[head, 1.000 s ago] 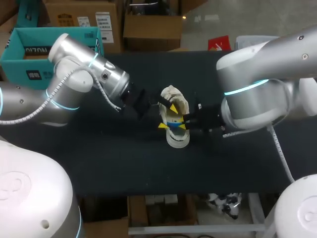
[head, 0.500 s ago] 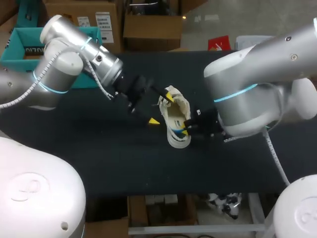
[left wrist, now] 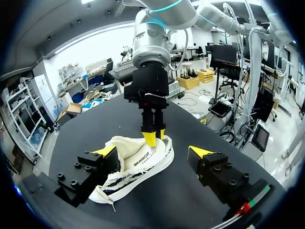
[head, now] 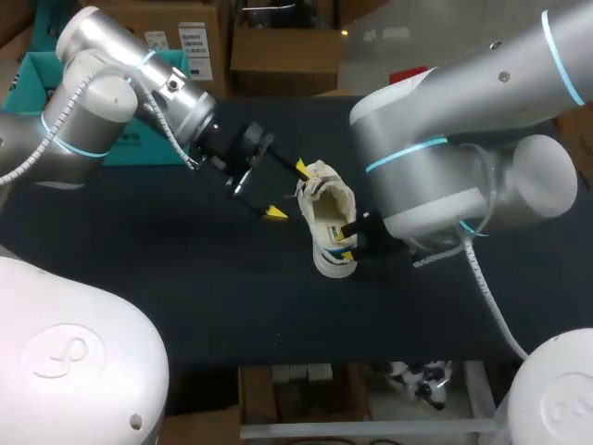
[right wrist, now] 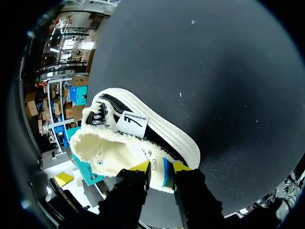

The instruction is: Open the shoe tongue, take the insole out of the shoe, put the insole back into the shoe, and pack the shoe into the shoebox

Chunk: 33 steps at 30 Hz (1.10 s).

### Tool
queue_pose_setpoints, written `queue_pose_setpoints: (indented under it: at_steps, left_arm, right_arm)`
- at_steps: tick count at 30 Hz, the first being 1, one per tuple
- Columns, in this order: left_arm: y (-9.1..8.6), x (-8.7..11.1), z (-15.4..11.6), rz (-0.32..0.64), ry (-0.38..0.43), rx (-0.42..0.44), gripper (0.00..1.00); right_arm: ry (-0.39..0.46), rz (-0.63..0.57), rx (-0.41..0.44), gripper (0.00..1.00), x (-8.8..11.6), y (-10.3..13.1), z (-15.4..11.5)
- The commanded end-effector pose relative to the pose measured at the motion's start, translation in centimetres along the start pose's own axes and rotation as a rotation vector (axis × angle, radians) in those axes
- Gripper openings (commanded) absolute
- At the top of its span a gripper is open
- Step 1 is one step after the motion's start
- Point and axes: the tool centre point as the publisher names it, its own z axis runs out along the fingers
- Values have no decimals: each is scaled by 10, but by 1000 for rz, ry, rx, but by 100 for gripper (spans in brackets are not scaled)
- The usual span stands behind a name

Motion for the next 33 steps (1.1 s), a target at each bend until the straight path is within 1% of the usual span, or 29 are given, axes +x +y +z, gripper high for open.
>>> queue_pose_setpoints:
  at_steps: [1,3,4,5,6,7,8,12,15,18,19,21,22,23,24,25,33]
  left_arm:
    - [-2,2,-9,-52,-7,-11,100]
    - [-1,1,-13,-92,0,-16,100]
    - [-1,1,-15,-125,-3,-38,100]
    - [0,1,-16,-161,5,-70,100]
    - [0,1,-17,-201,3,-103,100]
    - [1,1,-19,-230,4,-174,100]
    - [2,3,-21,-260,-14,-269,100]
    - [2,3,-21,-260,-14,-269,100]
    - [2,3,-21,-260,-14,-269,100]
    - [2,3,-21,-260,-14,-269,100]
    - [1,-2,-23,-333,-58,-288,100]
    - [0,-6,-25,-467,-146,-379,100]
    - [0,-10,-27,-557,-213,-423,100]
    - [-1,-12,-29,-643,-289,-454,100]
    - [-3,-14,-33,-710,-336,-478,100]
    - [-3,-14,-38,-764,-413,-518,100]
    - [-3,-14,-38,-764,-413,-518,100]
  right_arm:
    - [-120,-10,-26,31,7,-8,-23]
    - [-126,-15,-35,29,9,-11,-28]
    - [-126,-21,-35,19,11,-13,-30]
    - [-128,-25,-36,0,12,-14,-31]
    - [-131,-33,-35,0,14,-15,-31]
    - [-131,-41,-30,0,15,-16,-30]
    - [-131,-45,-28,0,16,-17,-29]
    - [-111,-108,-7,0,21,-21,-18]
    - [-126,-138,15,0,22,-16,4]
    - [-133,-141,29,0,18,-9,22]
    - [-140,-139,23,0,16,-7,25]
    - [-137,-141,29,0,14,-5,30]
    - [-152,-142,14,0,13,-4,31]
    - [-152,-144,16,0,12,-3,33]
    - [-158,-149,15,0,12,-2,35]
    - [-172,-151,3,0,12,-1,36]
    - [-218,-168,-23,0,8,1,48]
